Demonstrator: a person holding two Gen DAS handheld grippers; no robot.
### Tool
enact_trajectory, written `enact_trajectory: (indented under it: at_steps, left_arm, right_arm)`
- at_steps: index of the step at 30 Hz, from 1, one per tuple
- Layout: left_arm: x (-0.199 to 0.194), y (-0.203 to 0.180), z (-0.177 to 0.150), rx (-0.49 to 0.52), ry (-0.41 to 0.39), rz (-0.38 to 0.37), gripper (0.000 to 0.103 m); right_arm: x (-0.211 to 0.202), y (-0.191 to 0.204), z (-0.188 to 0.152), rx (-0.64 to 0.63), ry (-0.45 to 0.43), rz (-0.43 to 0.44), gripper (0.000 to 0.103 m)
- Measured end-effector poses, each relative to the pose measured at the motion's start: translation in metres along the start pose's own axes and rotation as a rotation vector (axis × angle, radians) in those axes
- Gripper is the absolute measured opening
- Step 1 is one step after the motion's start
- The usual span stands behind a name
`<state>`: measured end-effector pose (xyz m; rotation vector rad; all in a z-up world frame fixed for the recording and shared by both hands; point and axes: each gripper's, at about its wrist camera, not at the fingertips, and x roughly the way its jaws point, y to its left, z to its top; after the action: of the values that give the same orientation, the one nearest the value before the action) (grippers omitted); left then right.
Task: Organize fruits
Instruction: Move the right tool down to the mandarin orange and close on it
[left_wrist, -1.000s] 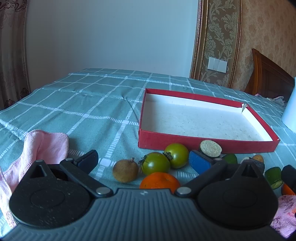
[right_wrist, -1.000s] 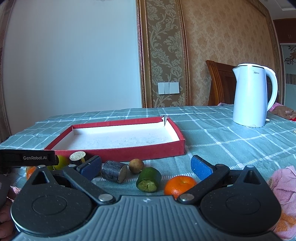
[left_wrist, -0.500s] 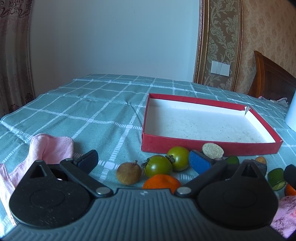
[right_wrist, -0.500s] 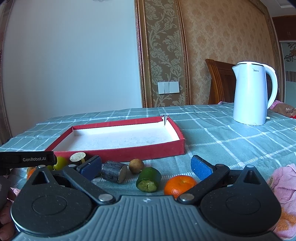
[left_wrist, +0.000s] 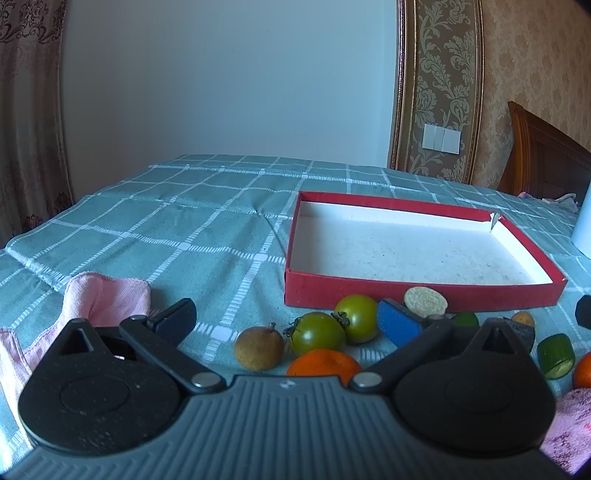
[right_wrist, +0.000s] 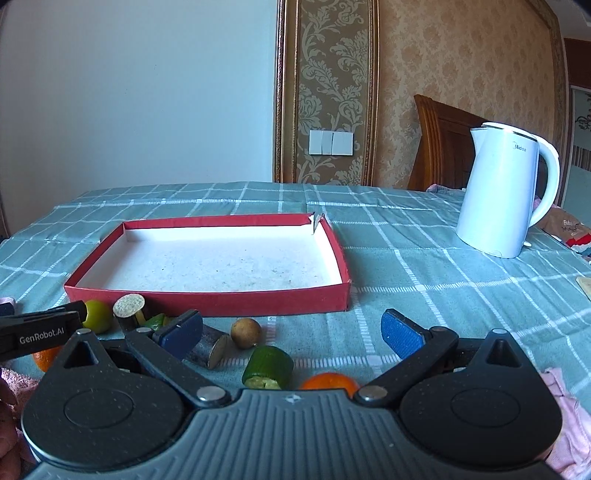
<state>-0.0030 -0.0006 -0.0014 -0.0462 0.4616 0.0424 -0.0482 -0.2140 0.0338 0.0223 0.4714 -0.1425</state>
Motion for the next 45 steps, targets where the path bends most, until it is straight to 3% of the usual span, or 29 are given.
enact_trajectory:
  at_steps: [7, 29, 33, 37, 41, 43, 45]
  left_arm:
    - [-0.001, 0.0, 0.0, -0.004, -0.012, 0.005, 0.103]
    - [-0.007, 0.0, -0.002, 0.002, -0.051, 0.027, 0.103]
    - [-0.007, 0.001, -0.002, 0.002, -0.052, 0.028, 0.103]
    - [-0.009, 0.001, -0.002, -0.002, -0.069, 0.027, 0.103]
    - [-0.011, 0.0, -0.003, 0.004, -0.08, 0.02, 0.103]
    - [-0.011, 0.0, -0.003, 0.007, -0.081, 0.016, 0.103]
    - [-0.011, 0.0, -0.003, 0.009, -0.081, 0.012, 0.103]
  right_arm:
    - [0.009, -0.003, 0.017, -0.038, 0.052, 0.0, 0.103]
    - [0.011, -0.002, 0.016, -0.043, 0.055, 0.03, 0.103]
    - [0.0, -0.014, 0.012, -0.037, 0.019, 0.071, 0.103]
    - [-0.022, -0.043, -0.006, -0.068, -0.086, 0.182, 0.103]
    - [-0.042, -0.071, -0.023, -0.094, -0.138, 0.223, 0.103]
    - [-0.045, -0.076, -0.025, -0.095, -0.122, 0.227, 0.1]
    - [-0.045, -0.074, -0.027, -0.107, -0.104, 0.24, 0.083]
